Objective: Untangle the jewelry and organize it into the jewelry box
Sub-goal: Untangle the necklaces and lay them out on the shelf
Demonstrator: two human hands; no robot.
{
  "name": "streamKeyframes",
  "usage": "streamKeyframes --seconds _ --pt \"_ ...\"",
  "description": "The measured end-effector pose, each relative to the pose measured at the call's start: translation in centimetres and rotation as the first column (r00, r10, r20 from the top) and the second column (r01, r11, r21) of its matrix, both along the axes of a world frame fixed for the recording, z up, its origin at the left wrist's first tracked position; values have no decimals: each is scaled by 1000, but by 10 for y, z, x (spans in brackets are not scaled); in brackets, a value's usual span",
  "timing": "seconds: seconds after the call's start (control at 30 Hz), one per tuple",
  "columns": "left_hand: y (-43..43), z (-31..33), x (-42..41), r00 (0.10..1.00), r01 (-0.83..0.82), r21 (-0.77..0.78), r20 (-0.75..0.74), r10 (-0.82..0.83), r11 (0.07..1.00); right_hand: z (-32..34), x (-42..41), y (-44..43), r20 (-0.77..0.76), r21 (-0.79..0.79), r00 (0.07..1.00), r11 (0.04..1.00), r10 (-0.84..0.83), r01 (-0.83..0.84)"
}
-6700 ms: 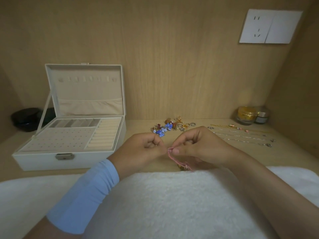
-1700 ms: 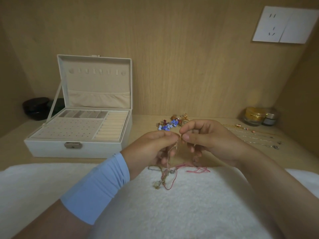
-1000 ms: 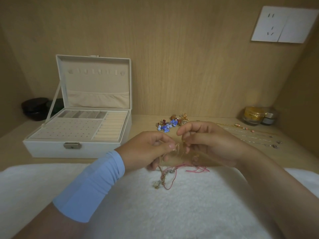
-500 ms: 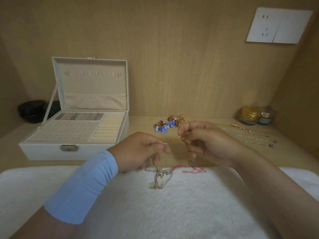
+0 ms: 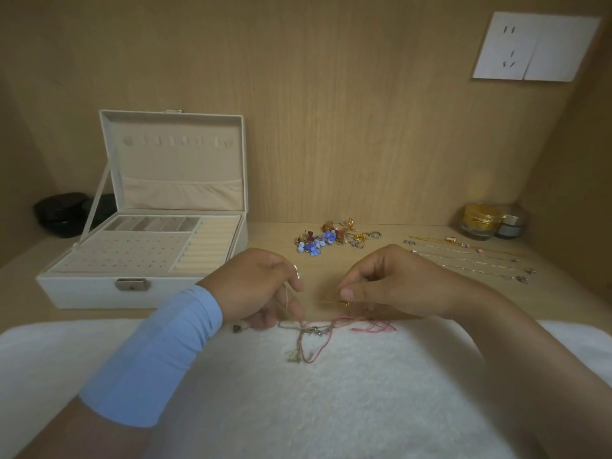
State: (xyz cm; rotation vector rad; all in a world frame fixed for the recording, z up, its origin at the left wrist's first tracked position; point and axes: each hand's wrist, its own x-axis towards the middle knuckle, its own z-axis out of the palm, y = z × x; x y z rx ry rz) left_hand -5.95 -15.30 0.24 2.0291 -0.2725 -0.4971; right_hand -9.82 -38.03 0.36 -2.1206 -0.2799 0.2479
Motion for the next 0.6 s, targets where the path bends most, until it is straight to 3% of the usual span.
streamKeyframes --seconds 0.13,0.23,0.3,0.37,0.43,0.53,0.6 --pt "5 -1 11 980 -166 -63 98 172 984 2 0 -7 3 -260 1000 966 -19 19" --pt "2 5 12 971 -197 -341 60 230 919 0 5 -11 109 -289 989 949 -100 128" --pt "0 9 9 978 -189 -543 -28 207 818 -3 9 -12 226 -254 958 939 -177 233" --pt "1 10 8 981 -192 -699 -118 153 689 -4 13 -10 317 -130 907 934 -279 332" --pt "4 11 8 980 -198 -790 -174 97 580 -4 14 -8 299 105 862 912 -410 397" --pt "7 13 8 977 -204 -841 -208 47 502 0 15 -3 105 470 864 790 -492 393" --pt "9 14 9 979 -196 -823 -199 54 534 2 16 -2 -52 651 885 656 -463 381"
